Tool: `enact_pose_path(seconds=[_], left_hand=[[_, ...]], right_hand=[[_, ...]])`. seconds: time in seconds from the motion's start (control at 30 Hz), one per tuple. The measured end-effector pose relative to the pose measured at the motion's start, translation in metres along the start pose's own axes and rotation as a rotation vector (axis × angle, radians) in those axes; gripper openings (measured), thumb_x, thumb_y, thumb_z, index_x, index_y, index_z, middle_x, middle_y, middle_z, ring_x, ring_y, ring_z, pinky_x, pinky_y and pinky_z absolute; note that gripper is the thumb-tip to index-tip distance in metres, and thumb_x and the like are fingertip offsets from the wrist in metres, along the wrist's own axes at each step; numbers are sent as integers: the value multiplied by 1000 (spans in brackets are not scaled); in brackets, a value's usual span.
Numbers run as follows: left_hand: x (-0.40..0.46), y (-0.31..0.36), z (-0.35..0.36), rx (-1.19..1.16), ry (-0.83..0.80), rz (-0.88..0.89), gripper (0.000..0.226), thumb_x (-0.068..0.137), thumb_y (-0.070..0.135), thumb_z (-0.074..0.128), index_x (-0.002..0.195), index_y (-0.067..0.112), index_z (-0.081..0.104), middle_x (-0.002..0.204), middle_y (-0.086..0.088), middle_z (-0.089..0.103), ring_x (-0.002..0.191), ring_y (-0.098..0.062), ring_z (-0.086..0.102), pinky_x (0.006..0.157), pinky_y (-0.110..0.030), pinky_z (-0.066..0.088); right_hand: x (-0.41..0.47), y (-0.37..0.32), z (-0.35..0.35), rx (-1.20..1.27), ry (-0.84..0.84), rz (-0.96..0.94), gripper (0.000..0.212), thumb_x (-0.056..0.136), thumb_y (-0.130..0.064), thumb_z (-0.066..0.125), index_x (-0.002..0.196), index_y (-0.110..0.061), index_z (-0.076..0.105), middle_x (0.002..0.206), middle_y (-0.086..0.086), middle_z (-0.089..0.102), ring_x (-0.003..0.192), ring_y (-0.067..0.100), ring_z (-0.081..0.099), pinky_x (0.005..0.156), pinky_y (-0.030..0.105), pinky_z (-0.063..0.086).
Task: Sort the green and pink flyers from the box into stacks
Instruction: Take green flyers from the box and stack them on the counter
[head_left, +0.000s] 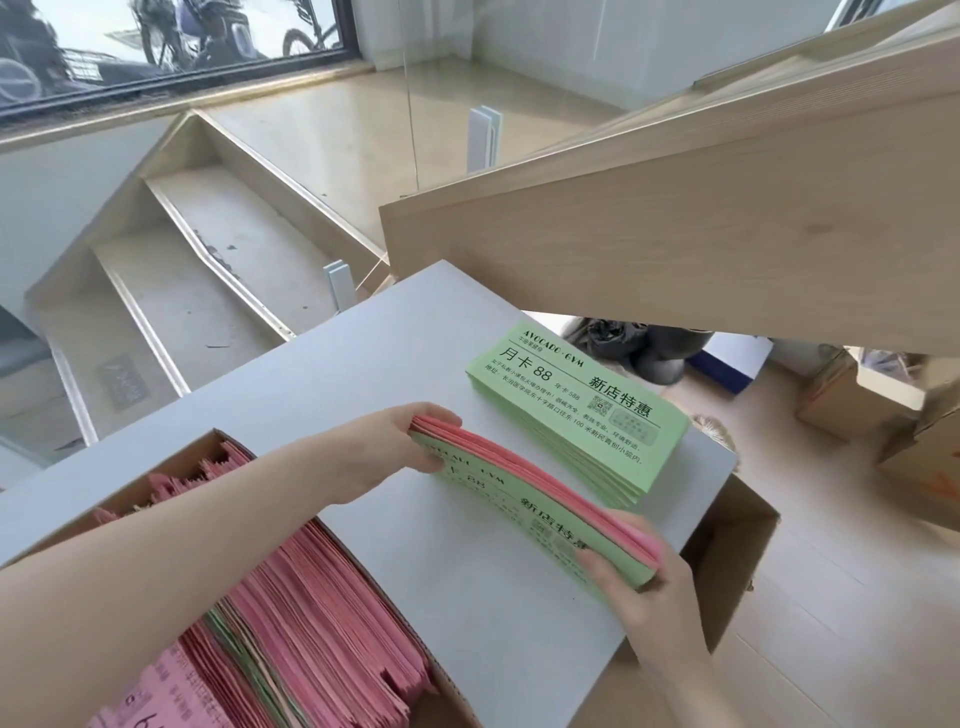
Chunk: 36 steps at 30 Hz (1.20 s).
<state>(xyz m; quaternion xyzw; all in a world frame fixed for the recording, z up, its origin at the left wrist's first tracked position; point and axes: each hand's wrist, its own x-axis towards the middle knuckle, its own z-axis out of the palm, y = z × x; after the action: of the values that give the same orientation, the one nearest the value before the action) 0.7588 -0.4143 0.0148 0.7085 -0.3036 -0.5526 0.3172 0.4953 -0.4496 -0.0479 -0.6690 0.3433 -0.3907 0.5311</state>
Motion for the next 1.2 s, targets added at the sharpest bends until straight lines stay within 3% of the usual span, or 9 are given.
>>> enact_pose_path(seconds=[0.2,0.37,0.5,0.57,0.67,0.77,0.93,1.03,1.2], left_hand=[[2,-2,4,-188,54,-92,46,86,-16,47,107,21,65,92,3,62,93,-10,55,86,-19,45],[-4,4,4,-94,36,13,26,89,-8,50,94,14,64,94,1,64,98,-14,58,85,-19,52],[-4,4,2,39,72,14,27,89,-7,49,92,17,61,93,2,58,90,-11,55,80,-14,51],[-6,-2,3,130,97,-14,27,88,-8,49,90,17,59,95,-1,56,90,-13,53,84,-21,50],[-8,1,0,114,105,61,27,88,-6,49,89,19,59,94,5,58,88,-11,54,91,-25,47],[-4,-1,-3,238,85,16,26,93,3,49,106,21,60,112,8,60,108,-12,49,97,-29,36],[7,2,-7,312,69,-87,33,97,7,41,126,19,52,121,7,51,120,-15,37,108,-35,21],[14,4,-13,367,57,-125,26,96,12,44,119,16,55,123,3,56,115,-19,46,109,-38,28],[27,-1,-10,487,98,-148,18,93,15,52,109,9,55,107,-7,61,99,-25,58,86,-34,48]], right_hand=[[-4,-4,2,-18,-42,-51,31,75,-14,72,97,-34,68,96,-13,71,94,6,65,79,15,50],[-1,-16,6,77,81,2,38,75,-7,68,86,-43,72,90,-13,74,91,5,67,82,16,51],[2,-12,7,45,6,49,41,75,-5,69,87,-44,73,89,-10,74,88,7,67,81,22,52],[-1,-10,11,47,21,86,42,76,1,69,87,-39,74,90,-7,74,90,9,68,84,25,51],[1,-18,7,120,100,58,35,72,-4,67,89,-34,74,88,-12,74,88,4,68,79,13,50],[-1,-6,11,98,69,213,43,78,0,68,79,-42,75,83,-15,74,83,1,68,73,13,50],[6,-7,20,121,88,356,21,79,-4,70,89,-22,72,86,-12,75,85,2,69,71,10,52],[10,-7,22,146,59,470,22,82,-5,67,92,-24,69,88,-14,74,84,2,69,74,21,54],[12,7,17,38,54,660,13,85,-7,65,96,-14,67,94,-1,74,89,18,70,85,42,54]])
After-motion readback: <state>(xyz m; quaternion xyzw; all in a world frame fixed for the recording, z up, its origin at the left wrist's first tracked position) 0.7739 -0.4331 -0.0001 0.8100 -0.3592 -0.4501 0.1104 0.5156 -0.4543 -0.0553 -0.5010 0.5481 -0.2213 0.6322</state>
